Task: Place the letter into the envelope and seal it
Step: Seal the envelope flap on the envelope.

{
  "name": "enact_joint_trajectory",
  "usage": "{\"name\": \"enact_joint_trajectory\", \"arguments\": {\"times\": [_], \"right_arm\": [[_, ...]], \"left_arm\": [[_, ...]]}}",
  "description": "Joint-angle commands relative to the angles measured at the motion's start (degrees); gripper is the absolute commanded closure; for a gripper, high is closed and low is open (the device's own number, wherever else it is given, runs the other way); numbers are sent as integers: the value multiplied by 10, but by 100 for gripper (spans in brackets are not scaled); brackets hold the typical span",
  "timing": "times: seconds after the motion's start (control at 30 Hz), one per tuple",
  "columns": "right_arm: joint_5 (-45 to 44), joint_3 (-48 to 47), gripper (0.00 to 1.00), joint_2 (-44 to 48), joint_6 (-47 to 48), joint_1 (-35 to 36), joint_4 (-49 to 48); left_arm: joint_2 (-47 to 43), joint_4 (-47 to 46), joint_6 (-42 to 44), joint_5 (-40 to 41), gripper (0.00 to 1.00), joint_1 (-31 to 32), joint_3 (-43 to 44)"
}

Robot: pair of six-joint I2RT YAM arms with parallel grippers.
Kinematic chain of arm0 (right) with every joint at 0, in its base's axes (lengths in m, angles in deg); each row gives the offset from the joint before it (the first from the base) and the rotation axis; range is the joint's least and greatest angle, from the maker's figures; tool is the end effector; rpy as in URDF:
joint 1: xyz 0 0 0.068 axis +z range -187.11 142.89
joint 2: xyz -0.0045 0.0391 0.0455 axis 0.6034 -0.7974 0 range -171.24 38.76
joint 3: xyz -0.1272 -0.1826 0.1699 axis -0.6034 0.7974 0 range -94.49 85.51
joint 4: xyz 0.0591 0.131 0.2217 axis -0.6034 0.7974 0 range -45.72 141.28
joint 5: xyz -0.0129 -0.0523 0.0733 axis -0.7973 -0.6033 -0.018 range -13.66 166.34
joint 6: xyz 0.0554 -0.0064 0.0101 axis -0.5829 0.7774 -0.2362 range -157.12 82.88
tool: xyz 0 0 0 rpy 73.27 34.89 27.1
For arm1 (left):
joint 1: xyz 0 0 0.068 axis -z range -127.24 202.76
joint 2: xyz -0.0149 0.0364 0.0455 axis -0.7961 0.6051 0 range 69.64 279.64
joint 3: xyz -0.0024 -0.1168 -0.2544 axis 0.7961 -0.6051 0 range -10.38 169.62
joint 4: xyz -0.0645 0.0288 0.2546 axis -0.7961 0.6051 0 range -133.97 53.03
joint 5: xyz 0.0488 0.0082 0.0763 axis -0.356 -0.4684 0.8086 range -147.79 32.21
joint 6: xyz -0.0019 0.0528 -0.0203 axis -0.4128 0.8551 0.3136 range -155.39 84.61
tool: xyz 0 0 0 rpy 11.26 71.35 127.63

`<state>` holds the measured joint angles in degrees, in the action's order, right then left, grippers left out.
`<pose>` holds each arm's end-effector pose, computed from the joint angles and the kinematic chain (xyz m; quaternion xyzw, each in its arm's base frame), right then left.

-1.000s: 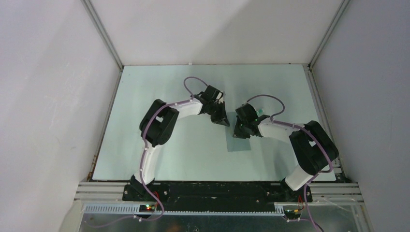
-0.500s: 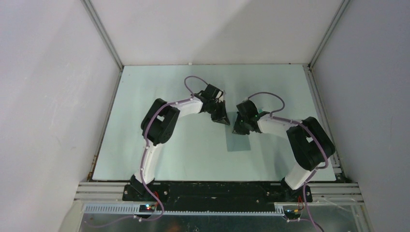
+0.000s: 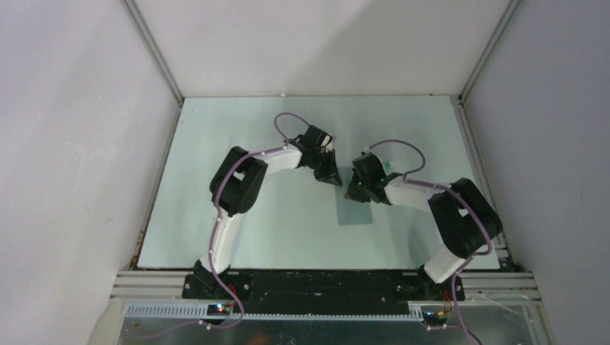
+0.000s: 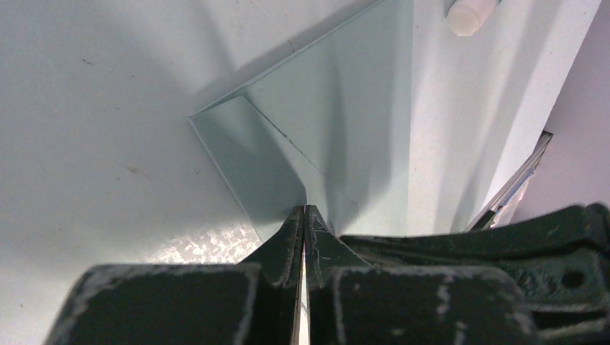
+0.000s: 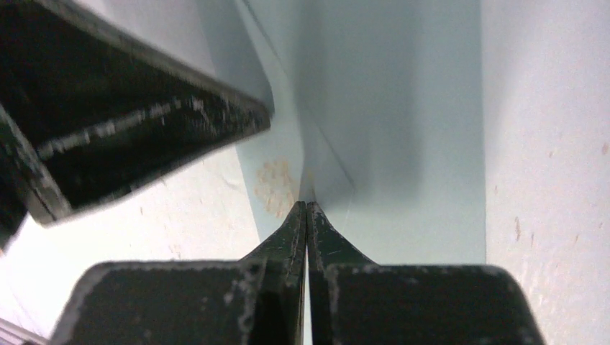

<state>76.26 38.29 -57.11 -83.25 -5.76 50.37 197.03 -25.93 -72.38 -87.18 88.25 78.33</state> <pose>0.2753 0.1676 0.1442 0.1227 0.9451 0.1890 0.2366 0.3758 -0.2918 0.1302 0.0604 0.9277 -0.3598 0.0797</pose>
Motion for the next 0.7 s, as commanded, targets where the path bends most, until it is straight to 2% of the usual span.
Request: {"name": "enact_joint_trajectory", "arguments": {"times": [0.0, 0.2, 0.47, 0.67], "right_arm": [[-6, 57, 100, 24, -3, 37, 61], [-12, 58, 100, 33, -7, 54, 61], [-23, 27, 100, 1, 16, -15, 45], [-21, 47, 100, 13, 52, 29, 68]], "left_arm": [[11, 10, 18, 0, 96, 3, -5], [10, 11, 19, 1, 96, 3, -5], [5, 18, 23, 3, 96, 3, -5], [6, 23, 28, 1, 96, -3, 0]]}}
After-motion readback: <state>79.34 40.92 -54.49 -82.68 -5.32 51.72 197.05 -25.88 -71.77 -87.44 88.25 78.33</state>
